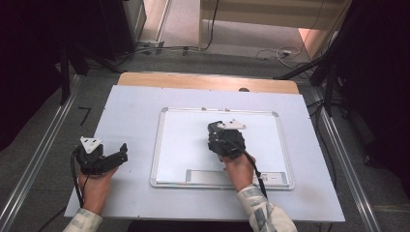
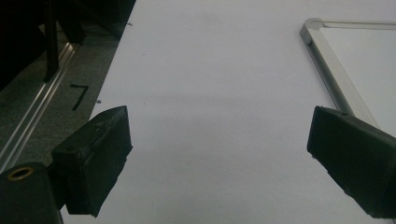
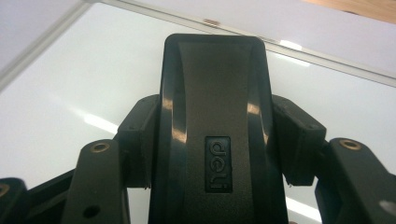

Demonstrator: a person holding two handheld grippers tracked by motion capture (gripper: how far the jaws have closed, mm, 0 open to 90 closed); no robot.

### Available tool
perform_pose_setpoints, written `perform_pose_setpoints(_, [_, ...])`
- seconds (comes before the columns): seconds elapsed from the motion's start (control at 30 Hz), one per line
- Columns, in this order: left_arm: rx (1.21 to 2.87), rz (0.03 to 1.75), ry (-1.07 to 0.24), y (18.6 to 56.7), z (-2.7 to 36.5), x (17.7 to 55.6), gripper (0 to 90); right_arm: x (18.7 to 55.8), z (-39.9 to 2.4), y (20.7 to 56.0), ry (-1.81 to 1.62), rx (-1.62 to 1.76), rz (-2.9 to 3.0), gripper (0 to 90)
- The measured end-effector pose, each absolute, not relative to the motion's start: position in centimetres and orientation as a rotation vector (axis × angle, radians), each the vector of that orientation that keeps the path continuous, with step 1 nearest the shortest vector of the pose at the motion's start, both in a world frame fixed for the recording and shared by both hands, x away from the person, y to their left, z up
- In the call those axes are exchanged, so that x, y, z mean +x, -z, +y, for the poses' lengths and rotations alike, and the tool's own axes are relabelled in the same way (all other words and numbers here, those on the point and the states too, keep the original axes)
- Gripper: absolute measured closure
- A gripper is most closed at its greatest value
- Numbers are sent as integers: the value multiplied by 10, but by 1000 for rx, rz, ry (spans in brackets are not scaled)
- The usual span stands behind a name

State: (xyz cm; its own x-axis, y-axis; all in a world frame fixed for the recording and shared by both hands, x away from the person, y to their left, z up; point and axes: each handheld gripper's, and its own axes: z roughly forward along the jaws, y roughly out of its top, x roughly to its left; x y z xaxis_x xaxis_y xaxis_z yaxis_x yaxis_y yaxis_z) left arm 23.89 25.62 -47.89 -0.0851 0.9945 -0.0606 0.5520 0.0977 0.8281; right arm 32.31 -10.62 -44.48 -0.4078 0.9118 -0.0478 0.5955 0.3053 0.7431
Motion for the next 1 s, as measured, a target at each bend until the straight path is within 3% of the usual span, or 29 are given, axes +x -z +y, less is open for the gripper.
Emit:
perform_pose_setpoints(0.4, [1540,1723,-855,480,254,241,68,320,-169,443,-866,1432,2020,380])
perform_pose_setpoints(1.0, [1534,1724,-852,480,253,241,68,315,-220,448,-815,1519,1933,380])
